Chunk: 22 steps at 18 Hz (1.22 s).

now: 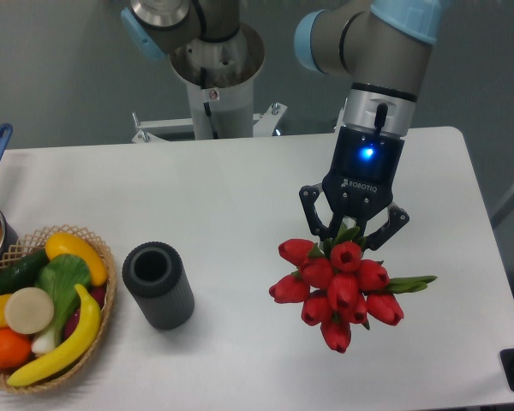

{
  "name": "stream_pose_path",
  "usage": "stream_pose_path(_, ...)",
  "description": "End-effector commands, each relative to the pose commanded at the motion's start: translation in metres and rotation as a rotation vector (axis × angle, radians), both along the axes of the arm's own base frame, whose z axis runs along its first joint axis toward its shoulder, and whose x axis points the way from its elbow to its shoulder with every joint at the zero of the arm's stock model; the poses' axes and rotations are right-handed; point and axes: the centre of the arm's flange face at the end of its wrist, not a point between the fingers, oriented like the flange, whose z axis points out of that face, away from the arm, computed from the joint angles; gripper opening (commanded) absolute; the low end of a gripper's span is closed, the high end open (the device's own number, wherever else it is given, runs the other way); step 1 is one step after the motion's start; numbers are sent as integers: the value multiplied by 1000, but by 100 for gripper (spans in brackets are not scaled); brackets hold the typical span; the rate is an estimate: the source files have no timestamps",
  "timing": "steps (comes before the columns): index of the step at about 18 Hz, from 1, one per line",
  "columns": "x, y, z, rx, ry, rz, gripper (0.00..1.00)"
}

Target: Insert the flowers into the vase

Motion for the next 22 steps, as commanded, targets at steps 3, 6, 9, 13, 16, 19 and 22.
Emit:
stream_pose_path(3, 0, 1, -2, -9, 17, -11, 27)
stream_pose_path(6, -3, 5, -3, -4, 16, -17, 27)
stream_pose_path(9, -4, 5, -4, -5, 16, -19, 27)
stream_pose_path(13, -4, 5, -3, -5, 20, -21, 27)
stream_pose_path(16, -1, 8, -4, -4, 18, -27, 28)
stream_pose_path(19, 10, 18, 2, 51, 22, -77, 28)
stream_pose_path(22, 16, 23, 7, 136, -7, -140, 28)
